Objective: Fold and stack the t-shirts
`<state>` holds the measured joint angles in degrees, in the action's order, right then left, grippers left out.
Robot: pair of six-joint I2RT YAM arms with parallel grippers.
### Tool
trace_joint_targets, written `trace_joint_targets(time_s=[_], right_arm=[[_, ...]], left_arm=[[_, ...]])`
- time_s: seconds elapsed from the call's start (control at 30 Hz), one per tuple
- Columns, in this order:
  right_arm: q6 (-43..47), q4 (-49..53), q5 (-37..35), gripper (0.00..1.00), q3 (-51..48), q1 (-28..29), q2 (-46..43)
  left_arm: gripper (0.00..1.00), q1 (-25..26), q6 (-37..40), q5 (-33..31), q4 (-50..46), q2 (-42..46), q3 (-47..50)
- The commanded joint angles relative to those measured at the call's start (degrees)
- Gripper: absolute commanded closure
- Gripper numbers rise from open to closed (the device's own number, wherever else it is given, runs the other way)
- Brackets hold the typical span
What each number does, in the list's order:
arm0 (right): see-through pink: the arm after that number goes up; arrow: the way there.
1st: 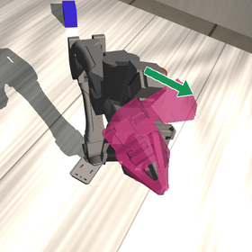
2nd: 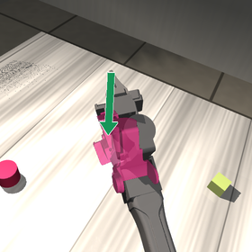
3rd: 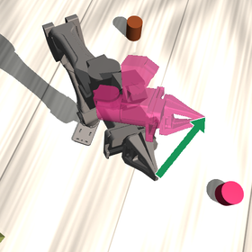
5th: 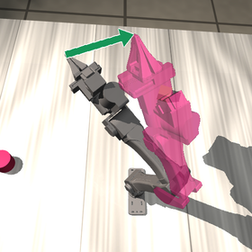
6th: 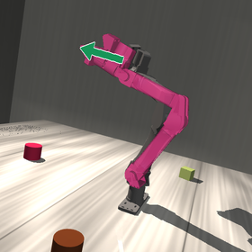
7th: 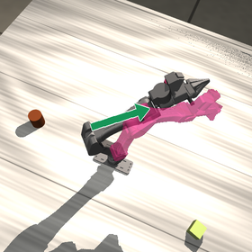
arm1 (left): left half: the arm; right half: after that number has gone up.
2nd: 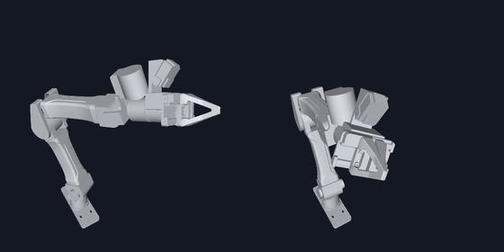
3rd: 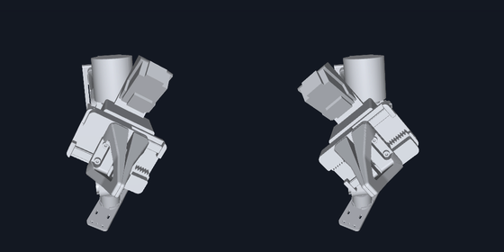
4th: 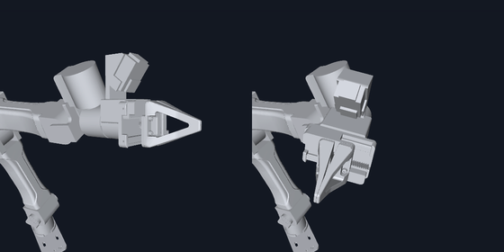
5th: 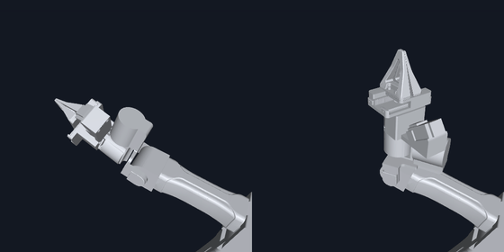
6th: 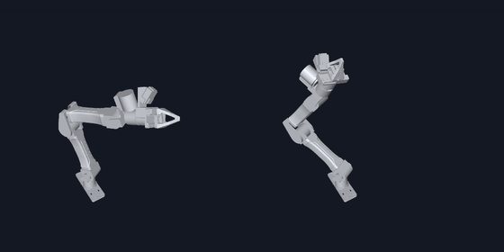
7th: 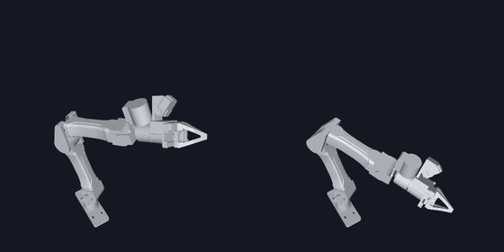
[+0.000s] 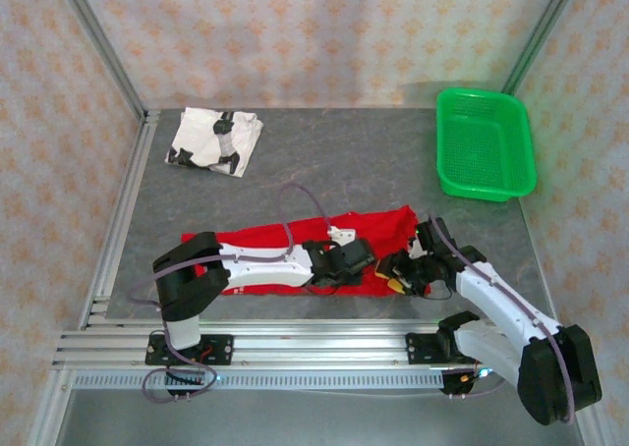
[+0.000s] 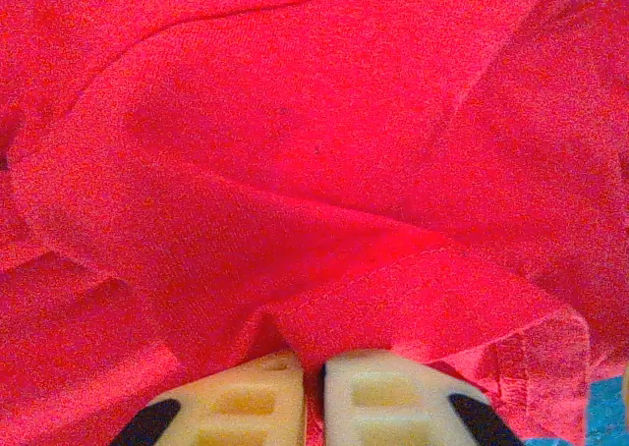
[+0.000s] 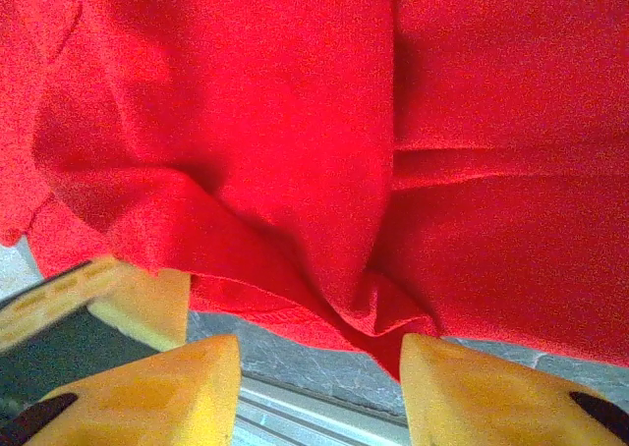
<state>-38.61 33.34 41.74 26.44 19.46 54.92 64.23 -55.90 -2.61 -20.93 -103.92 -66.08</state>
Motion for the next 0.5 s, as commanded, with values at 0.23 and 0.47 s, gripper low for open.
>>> trace_joint_targets(time_s=[0.23,0.47], right_arm=[[1.7,-2.8,-3.6,0.57,-0.3,4.2,3.7],[4.7,-3.1,-6.6,0.99,2.6,4.2,9.9]], left_arm=[[0.99,-0.5,2.7,-1.4,-2.4,1.6,-2.5],[1.00,-0.9,4.5,-0.1,-3.5,2.9,-3.1]])
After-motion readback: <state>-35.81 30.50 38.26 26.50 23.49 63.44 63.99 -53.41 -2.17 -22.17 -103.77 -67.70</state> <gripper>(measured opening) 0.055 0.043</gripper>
